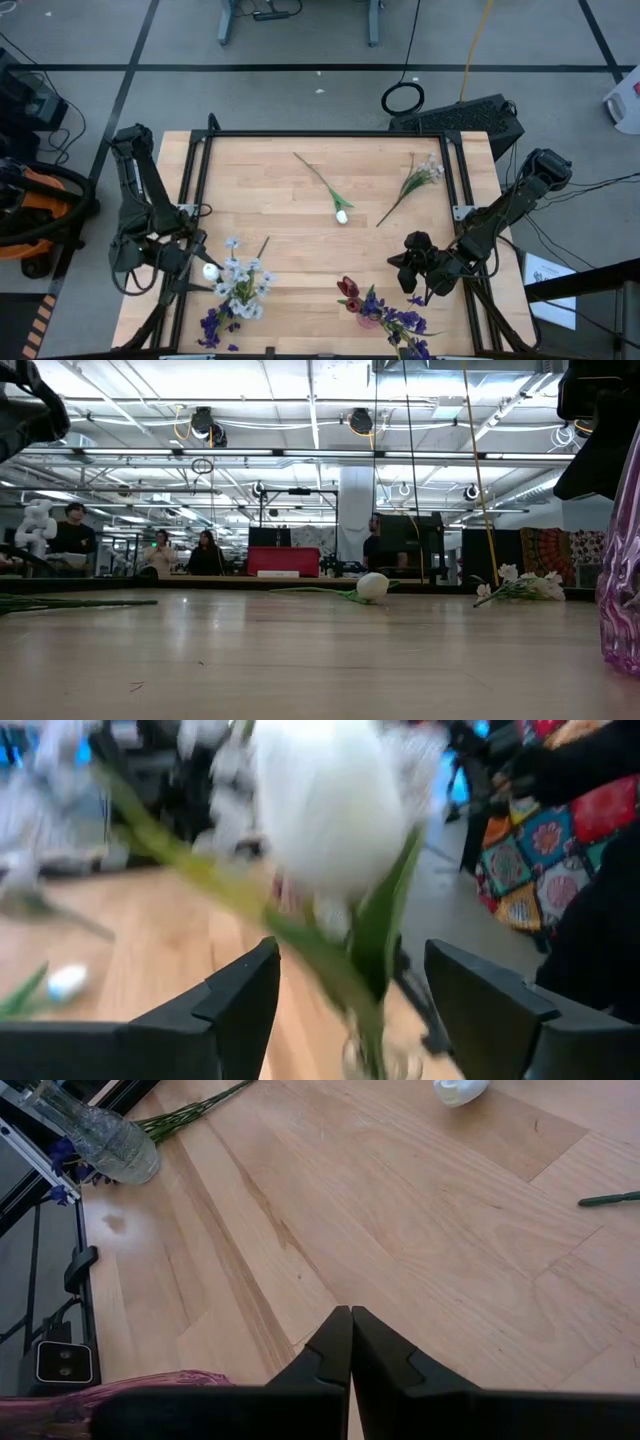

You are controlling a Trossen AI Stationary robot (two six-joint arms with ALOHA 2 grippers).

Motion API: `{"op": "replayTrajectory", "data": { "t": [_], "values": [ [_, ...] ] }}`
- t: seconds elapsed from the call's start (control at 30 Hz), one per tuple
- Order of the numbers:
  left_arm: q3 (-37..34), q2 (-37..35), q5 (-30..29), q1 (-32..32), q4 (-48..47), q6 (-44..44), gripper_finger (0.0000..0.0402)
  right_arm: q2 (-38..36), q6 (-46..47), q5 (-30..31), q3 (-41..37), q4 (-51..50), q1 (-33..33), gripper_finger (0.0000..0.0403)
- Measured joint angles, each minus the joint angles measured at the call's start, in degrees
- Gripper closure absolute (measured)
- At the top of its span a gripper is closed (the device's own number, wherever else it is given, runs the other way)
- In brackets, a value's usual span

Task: Sort flowers into vase by color
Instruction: Put the left white tulip into the transparent vase, then put the white flower into the transparent vase

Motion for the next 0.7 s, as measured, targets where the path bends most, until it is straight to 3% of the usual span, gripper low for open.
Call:
{"op": "replayTrajectory", "data": {
  "t": [0.17,0.3,0.4,0.53,0.7],
  "values": [
    [0.0,-2.34,-0.47,0.37,-14.68,-13.54,0.0147,0.0,0.0,0.0,0.0,-0.4,0.0,0.0403],
    [0.0,-2.54,-6.35,1.35,-21.48,-17.43,0.0147,0.0,0.1,0.01,0.0,-0.59,-0.33,0.0403],
    [0.0,-2.59,-10.04,2.11,-23.36,-15.72,0.0147,0.0,0.26,0.2,0.0,-0.59,-1.61,0.0403],
    [0.0,-2.57,-9.13,2.26,-23.08,-8.57,0.0147,0.0,0.63,0.2,0.0,-0.49,-4.38,0.0403],
    [-0.02,-2.5,-8.77,3.07,-23.28,-10.11,0.0147,0.0,0.85,0.13,0.0,-1.0,-8.58,0.0403]
  ]
}}
